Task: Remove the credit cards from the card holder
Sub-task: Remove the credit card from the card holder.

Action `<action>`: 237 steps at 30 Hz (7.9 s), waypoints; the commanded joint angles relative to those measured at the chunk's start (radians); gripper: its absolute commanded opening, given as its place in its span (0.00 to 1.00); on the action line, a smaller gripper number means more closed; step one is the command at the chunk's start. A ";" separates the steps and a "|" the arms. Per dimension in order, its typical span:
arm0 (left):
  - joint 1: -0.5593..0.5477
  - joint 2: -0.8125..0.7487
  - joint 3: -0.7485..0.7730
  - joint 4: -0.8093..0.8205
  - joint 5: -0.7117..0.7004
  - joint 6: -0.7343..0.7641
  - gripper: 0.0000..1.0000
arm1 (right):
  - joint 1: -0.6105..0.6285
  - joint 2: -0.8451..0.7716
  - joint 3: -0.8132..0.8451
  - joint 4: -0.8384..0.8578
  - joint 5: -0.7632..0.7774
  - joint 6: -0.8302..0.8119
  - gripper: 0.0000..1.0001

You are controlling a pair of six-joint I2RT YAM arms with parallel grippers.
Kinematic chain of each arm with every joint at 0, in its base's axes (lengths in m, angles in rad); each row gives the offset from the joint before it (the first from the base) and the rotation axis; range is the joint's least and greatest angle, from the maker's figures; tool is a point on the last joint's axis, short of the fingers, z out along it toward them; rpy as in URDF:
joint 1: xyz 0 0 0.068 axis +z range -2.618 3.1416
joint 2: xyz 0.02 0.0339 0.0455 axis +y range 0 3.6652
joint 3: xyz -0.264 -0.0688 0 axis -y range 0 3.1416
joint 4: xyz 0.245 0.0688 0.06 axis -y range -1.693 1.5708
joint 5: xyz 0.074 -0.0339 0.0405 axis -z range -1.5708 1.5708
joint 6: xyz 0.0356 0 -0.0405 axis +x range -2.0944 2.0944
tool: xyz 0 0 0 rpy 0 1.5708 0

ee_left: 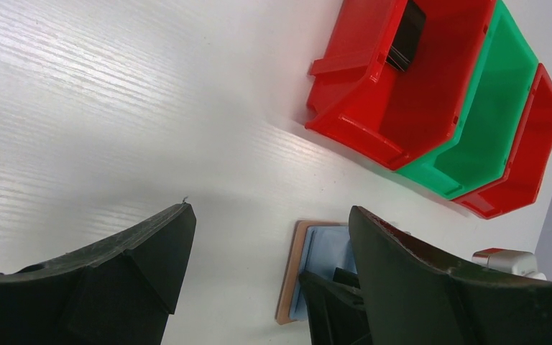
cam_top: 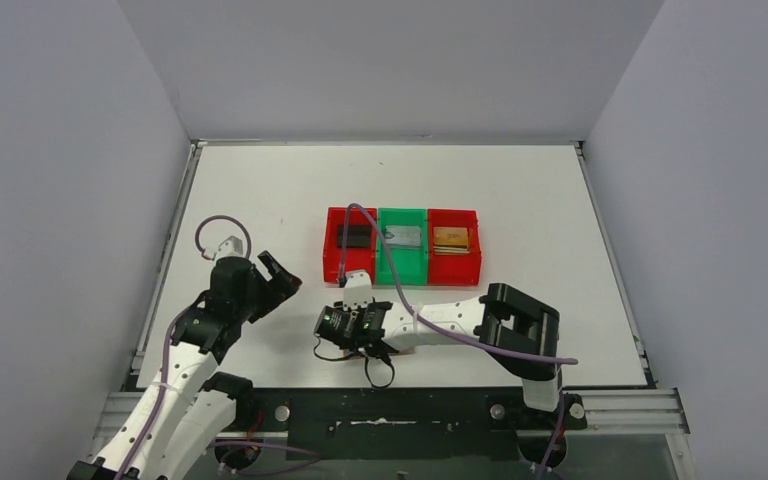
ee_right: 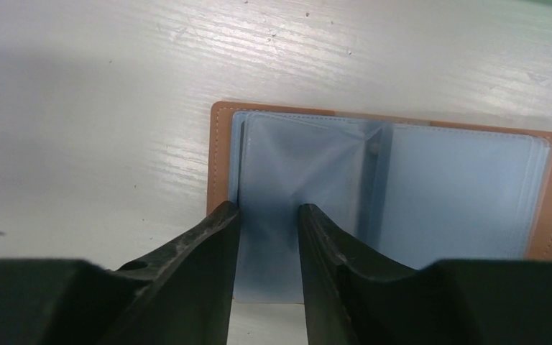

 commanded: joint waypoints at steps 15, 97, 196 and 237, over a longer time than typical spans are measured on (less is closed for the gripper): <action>0.004 0.027 0.005 0.081 0.114 0.043 0.79 | -0.072 -0.205 -0.220 0.297 -0.130 0.011 0.16; -0.405 0.463 -0.145 0.757 0.198 -0.271 0.66 | -0.181 -0.403 -0.634 0.809 -0.273 0.158 0.16; -0.607 0.778 0.186 0.533 0.345 -0.030 0.42 | -0.243 -0.745 -0.847 0.512 -0.103 0.324 0.47; -0.671 0.655 0.138 0.417 0.104 -0.011 0.18 | -0.255 -0.368 -0.687 0.418 -0.227 0.281 0.00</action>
